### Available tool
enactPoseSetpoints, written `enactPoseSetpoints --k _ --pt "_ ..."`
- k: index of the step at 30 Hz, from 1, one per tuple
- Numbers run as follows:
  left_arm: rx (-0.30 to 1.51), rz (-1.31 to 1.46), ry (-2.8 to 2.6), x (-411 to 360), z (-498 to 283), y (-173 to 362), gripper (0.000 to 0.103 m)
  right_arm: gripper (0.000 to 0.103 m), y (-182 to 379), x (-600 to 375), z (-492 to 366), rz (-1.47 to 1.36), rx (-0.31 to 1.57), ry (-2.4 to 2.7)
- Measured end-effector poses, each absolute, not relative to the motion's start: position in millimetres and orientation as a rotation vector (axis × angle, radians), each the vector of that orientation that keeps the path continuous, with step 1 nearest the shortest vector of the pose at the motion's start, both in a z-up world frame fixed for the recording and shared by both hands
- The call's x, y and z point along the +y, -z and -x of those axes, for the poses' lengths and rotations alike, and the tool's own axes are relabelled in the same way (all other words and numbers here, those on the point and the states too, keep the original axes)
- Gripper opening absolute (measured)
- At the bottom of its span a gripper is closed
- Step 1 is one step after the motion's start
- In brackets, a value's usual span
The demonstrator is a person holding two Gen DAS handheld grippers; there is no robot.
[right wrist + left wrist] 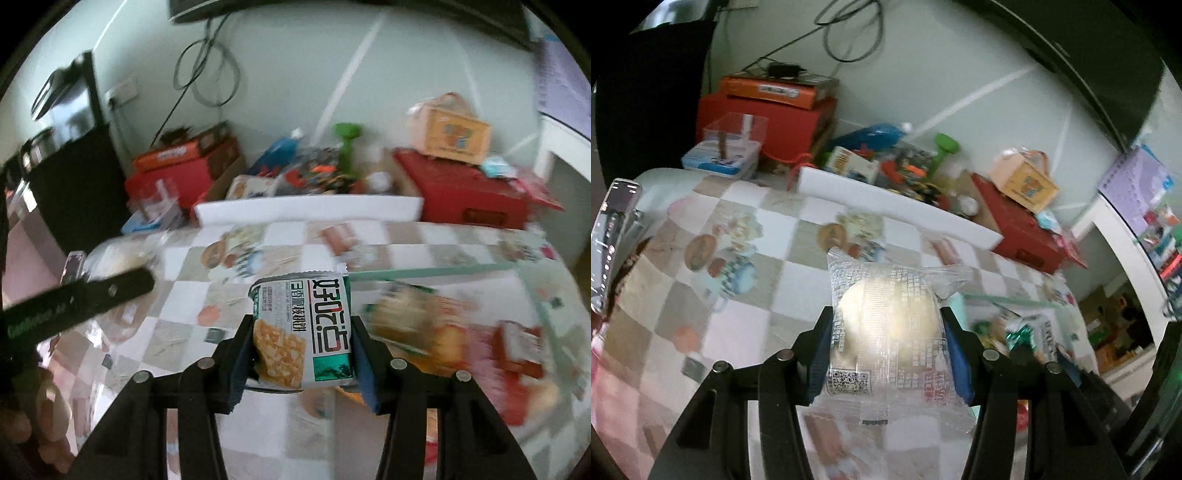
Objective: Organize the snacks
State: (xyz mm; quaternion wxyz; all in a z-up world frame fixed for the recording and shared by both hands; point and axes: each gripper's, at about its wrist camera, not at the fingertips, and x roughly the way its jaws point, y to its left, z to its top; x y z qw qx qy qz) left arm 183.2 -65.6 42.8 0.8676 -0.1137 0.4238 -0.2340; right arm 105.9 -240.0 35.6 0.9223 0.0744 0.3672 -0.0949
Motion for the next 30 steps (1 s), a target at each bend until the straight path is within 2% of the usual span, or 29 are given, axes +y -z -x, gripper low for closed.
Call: enactPoseSetpoints --k 5,13,21,30 --pt "0.915 0.184 0.572 -100.3 -151.9 -42.2 0.056 0.052 -48.0 -271.6 -66.1 -0.174 0.743 0.299" --pt "0.962 0.074 0.701 -161.7 -106.9 -30.0 0.056 0.052 -36.5 -335.0 -15.9 -0.258 0.782 0.447" --pt "0.999 -0.035 0.753 -211.1 -90.7 0.3 0.056 0.052 -9.7 -370.9 -2.1 -0.342 0.817 0.475" --pt "0.976 -0.069 0.742 -224.1 -92.3 13.3 0.057 0.052 13.6 -376.3 -11.7 -0.36 0.853 0.432"
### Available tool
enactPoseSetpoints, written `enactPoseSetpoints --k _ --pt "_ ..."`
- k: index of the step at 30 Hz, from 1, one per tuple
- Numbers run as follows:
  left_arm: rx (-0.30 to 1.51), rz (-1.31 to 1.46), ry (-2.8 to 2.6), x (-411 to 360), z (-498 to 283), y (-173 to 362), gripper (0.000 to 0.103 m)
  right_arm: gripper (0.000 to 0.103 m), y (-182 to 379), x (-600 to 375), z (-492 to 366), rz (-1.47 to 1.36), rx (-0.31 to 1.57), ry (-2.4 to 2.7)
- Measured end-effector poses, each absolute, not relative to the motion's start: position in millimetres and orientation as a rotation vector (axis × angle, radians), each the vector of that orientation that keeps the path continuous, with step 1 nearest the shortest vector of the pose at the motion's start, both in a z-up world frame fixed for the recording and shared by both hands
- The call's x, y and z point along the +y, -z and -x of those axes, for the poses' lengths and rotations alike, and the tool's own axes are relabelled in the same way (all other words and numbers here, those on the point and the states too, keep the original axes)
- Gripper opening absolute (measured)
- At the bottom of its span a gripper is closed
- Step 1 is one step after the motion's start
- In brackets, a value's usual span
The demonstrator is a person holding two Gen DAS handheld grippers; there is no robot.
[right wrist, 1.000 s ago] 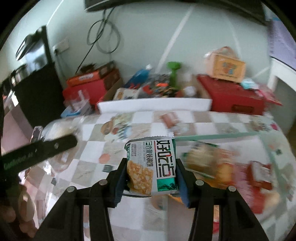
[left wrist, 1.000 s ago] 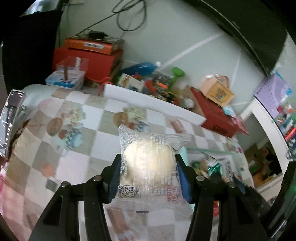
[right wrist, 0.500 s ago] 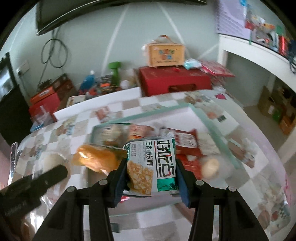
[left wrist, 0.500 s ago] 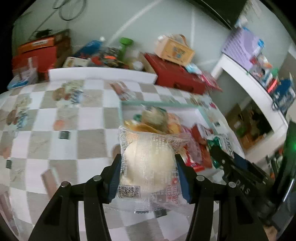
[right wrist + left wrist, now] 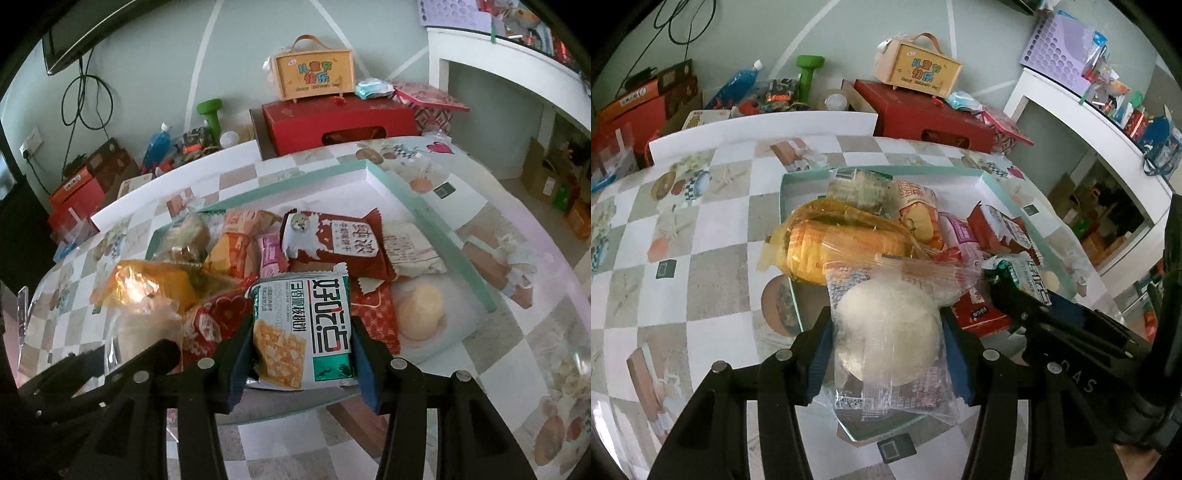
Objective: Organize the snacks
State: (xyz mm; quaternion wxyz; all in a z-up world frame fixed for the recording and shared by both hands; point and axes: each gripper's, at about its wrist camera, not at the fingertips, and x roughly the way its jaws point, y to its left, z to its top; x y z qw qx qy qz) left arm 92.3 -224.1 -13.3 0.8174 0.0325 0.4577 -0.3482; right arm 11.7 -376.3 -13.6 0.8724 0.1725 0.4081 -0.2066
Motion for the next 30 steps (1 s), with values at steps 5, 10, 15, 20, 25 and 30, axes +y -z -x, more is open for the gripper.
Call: enactPoseSetpoints --k 5,10,15,20,25,30 --pt "0.997 -0.06 0.739 -223.9 -95.2 15.5 0.068 0.056 16.1 -378.8 -10.3 -0.368 0.853 0.436" --pt "0.995 -0.019 0.762 -216.8 -93.3 7.9 0.075 0.06 13.6 -380.4 -6.4 -0.374 0.845 0.436" --pt "0.997 0.017 0.781 -208.5 -88.5 0.3 0.084 0.06 10.1 -376.6 -4.5 -0.349 0.846 0.43" --pt "0.97 0.024 0.777 -202.4 -81.2 -14.0 0.084 0.06 -0.2 -372.4 1.7 -0.34 0.817 0.429" --pt "0.944 0.008 0.686 -188.7 -81.5 -22.7 0.085 0.074 -2.2 -371.1 3.0 -0.349 0.824 0.416" --pt "0.931 -0.005 0.492 -158.9 -91.8 -15.8 0.097 0.101 -3.0 -363.3 3.1 -0.327 0.831 0.413"
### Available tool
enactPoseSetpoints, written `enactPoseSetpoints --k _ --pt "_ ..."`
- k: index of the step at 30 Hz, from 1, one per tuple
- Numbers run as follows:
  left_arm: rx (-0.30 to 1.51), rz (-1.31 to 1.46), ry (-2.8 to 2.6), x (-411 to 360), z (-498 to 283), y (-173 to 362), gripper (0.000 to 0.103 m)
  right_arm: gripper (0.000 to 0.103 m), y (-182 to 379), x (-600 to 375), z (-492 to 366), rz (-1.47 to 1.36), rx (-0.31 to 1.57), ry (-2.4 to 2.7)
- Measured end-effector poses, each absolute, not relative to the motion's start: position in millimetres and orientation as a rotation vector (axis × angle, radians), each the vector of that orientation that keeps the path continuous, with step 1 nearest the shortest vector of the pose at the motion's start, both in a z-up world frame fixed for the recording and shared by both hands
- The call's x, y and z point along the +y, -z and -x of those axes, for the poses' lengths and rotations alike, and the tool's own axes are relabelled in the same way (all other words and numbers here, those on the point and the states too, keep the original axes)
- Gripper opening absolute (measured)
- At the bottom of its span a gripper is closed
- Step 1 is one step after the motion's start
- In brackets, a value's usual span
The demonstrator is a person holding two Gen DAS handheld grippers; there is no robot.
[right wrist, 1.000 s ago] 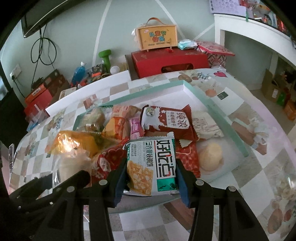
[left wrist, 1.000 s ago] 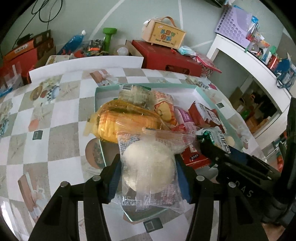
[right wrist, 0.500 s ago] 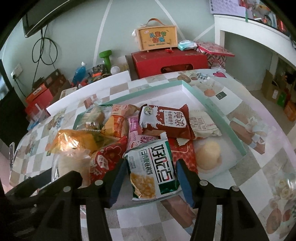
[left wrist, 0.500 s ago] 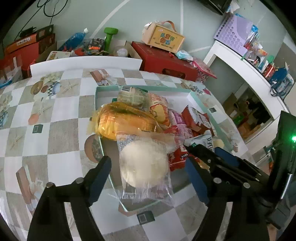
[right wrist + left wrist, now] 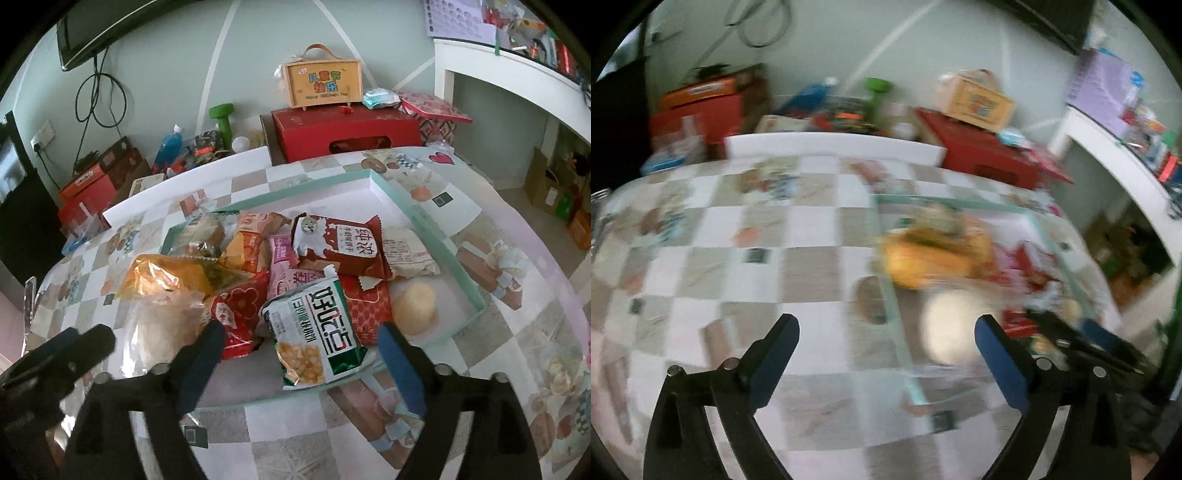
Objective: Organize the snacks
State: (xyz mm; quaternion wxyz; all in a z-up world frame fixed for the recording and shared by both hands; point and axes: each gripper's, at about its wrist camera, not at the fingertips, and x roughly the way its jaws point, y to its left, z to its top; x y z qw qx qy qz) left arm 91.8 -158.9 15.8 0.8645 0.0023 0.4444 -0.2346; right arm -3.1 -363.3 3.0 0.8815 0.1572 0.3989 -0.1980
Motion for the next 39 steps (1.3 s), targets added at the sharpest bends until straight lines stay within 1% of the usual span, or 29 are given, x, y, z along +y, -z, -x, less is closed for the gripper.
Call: enactPoseSetpoints --k 1,2,11,15,22,27,39 --pt "0.924 -0.012 0.461 -153.4 -93.5 -15.2 0.099 0.103 -3.3 -361.0 3.2 -0.323 0.83 0.415" --pt "0.918 -0.018 0.436 -148.9 -95.2 -15.0 0.103 0.103 -3.4 -359.9 2.9 -0.32 0.828 0.413" --pt "0.901 -0.086 0.281 -116.1 -80.8 -7.8 0.103 0.103 -10.3 -326.9 -0.3 -0.25 0.813 0.37" --pt "0.95 -0.083 0.188 -101.2 -72.5 1.3 0.103 0.103 -9.7 -308.2 4.5 -0.23 0.816 0.344" --pt "0.963 -0.13 0.124 -84.1 -56.9 11.7 0.103 0.103 -1.9 -285.8 17.5 -0.223 0.845 0.319" --pt "0.979 -0.128 0.128 -81.9 -56.8 14.2 0.103 0.103 8.4 -284.8 18.1 -0.225 0.88 0.328" --pt "0.985 -0.129 0.17 -89.2 -65.6 24.2 0.103 0.103 7.6 -285.7 14.1 -0.204 0.863 0.324"
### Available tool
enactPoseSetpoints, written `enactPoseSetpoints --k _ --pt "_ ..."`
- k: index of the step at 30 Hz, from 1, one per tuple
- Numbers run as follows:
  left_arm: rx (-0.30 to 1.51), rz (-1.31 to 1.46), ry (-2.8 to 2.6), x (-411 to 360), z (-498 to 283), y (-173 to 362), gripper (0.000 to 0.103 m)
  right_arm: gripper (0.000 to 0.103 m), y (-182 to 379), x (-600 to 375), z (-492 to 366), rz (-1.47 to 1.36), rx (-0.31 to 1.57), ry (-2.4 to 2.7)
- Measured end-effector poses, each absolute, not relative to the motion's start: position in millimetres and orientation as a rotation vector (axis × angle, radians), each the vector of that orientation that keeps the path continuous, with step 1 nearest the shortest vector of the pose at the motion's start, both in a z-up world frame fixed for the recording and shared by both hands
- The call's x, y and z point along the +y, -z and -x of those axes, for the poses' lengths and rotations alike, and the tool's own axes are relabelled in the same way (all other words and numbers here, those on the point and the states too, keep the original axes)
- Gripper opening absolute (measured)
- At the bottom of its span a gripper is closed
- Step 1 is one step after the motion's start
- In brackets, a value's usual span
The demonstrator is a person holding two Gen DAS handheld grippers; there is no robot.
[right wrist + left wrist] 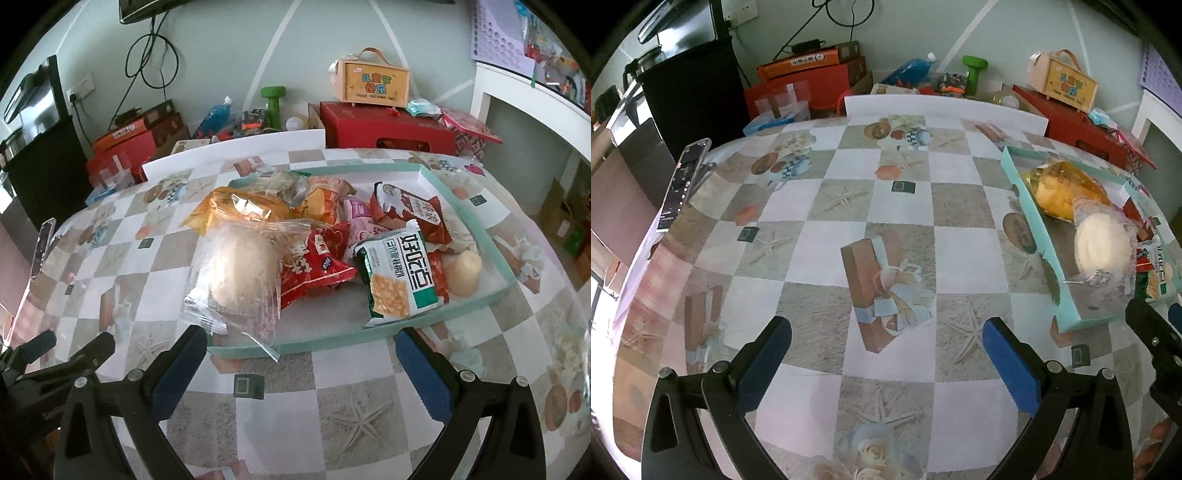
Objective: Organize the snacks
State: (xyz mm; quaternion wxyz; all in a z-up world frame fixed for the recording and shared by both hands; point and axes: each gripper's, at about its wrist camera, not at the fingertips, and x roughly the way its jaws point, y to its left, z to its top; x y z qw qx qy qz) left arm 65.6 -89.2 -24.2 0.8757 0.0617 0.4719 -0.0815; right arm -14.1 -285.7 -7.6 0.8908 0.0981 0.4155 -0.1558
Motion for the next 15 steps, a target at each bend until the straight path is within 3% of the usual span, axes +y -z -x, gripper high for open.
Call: enactPoseSetpoints --k 15 --pt "1.008 -0.115 0.174 -86.3 -75.1 36.7 0.103 0.103 16.5 -278.4 5.1 -0.154 0.898 0.314"
